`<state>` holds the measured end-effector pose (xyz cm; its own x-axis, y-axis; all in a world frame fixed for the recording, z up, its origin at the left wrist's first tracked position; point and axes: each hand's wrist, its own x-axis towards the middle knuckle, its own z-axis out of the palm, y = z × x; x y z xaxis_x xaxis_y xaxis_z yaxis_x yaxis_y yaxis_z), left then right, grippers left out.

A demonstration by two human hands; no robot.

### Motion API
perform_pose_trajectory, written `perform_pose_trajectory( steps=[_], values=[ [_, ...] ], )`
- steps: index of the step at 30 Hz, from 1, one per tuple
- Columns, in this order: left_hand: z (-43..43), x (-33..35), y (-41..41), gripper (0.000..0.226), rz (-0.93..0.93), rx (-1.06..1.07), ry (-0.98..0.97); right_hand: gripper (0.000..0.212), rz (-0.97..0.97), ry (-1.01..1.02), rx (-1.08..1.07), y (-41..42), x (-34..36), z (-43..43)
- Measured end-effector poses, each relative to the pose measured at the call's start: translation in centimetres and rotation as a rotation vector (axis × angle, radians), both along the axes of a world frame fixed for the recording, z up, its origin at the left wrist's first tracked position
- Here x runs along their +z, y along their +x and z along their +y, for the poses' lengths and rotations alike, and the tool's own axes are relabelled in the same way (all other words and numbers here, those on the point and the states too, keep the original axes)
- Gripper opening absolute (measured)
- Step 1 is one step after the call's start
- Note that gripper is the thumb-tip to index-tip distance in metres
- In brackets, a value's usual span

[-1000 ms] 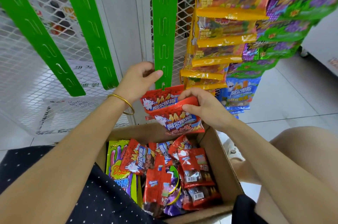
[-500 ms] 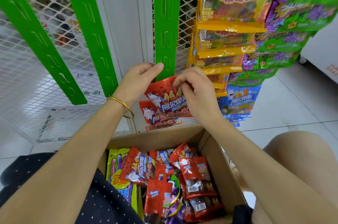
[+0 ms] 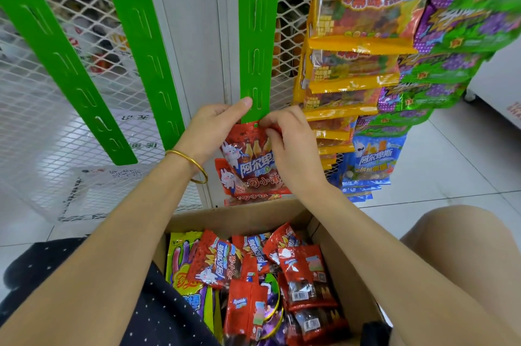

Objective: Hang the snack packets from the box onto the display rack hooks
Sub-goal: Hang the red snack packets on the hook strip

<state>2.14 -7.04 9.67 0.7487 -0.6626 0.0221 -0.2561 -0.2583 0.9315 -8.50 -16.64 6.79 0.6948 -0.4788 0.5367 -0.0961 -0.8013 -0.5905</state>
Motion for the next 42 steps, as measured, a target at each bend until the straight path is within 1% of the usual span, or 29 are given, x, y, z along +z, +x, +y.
perform_pose_trajectory(
  steps=[2, 5, 7, 9, 12, 14, 15, 17, 19, 21, 23, 24, 26, 29, 31, 33, 34, 36, 38, 40, 42],
  values=[
    [-0.1, -0.1, 0.0, 0.048, -0.018, 0.001, 0.026, 0.017, 0.022, 0.01, -0.001, -0.1, -0.4, 0.0],
    [-0.1, -0.3, 0.1, 0.063, -0.056, -0.011, 0.05, 0.016, 0.072, 0.037, -0.004, -0.3, -1.2, -0.2],
    [0.0, -0.4, 0.0, 0.064, -0.083, -0.028, 0.049, 0.013, 0.07, 0.049, -0.005, -0.4, -1.9, -0.3],
    [0.1, -0.4, -0.2, 0.055, -0.129, -0.059, 0.051, 0.011, 0.036, 0.05, 0.007, -0.5, -2.5, -0.5],
    [0.5, -0.5, -0.3, 0.035, -0.194, -0.087, 0.054, 0.011, 0.032, 0.045, 0.011, -0.8, -3.2, -0.4],
    [0.8, -0.7, -0.2, 0.022, -0.231, -0.088, 0.06, 0.014, 0.018, 0.034, -0.005, -1.3, -3.7, -0.2],
    [1.0, -0.8, -0.1, 0.019, -0.249, -0.081, 0.065, 0.016, -0.002, 0.025, -0.02, -1.6, -3.9, 0.0],
    [1.3, -1.1, 0.0, 0.026, -0.285, -0.066, 0.058, 0.025, -0.065, -0.026, -0.086, -2.4, -4.9, 0.3],
    [1.8, -1.7, 0.0, 0.037, -0.335, -0.05, 0.048, 0.031, -0.13, -0.073, -0.196, -3.6, -6.6, 0.7],
    [2.3, -2.5, 0.0, 0.045, -0.378, 0.018, 0.04, 0.031, -0.12, 0.028, -0.267, -4.9, -8.7, 1.9],
    [2.9, -3.5, -0.3, 0.042, -0.417, 0.121, 0.011, 0.03, 0.031, 0.146, -0.21, -5.7, -10.9, 3.0],
    [3.2, -3.9, -0.5, 0.039, -0.431, 0.158, 0.007, 0.029, 0.144, 0.165, -0.132, -5.8, -12.2, 3.3],
    [3.8, -4.9, -0.6, 0.035, -0.428, 0.166, 0.027, 0.029, 0.393, 0.218, 0.098, -5.6, -14.3, 3.5],
    [4.6, -6.3, -0.6, 0.033, -0.402, 0.131, 0.055, 0.045, 0.786, 0.216, 0.41, -5.0, -17.2, 3.9],
    [5.1, -6.9, -0.7, 0.027, -0.389, 0.127, 0.073, 0.057, 0.95, 0.248, 0.525, -4.7, -18.7, 4.5],
    [5.3, -7.4, -0.9, 0.022, -0.348, 0.111, 0.081, 0.067, 1.008, 0.326, 0.594, -4.7, -19.7, 5.2],
    [5.3, -7.6, -1.0, 0.022, -0.322, 0.097, 0.086, 0.068, 1.031, 0.354, 0.612, -4.6, -20.2, 5.4],
    [5.3, -7.9, -1.3, 0.021, -0.289, 0.062, 0.102, 0.064, 1.07, 0.363, 0.633, -4.6, -20.7, 5.6],
    [5.2, -7.9, -1.4, 0.02, -0.284, 0.032, 0.12, 0.05, 1.081, 0.319, 0.639, -4.5, -21.1, 5.8],
    [5.0, -7.7, -1.5, 0.016, -0.283, 0.008, 0.141, 0.03, 1.064, 0.268, 0.638, -4.3, -21.0, 5.6],
    [4.8, -7.6, -1.5, 0.012, -0.28, -0.015, 0.166, 0.022, 1.046, 0.292, 0.611, -4.2, -20.5, 4.7]
  ],
)
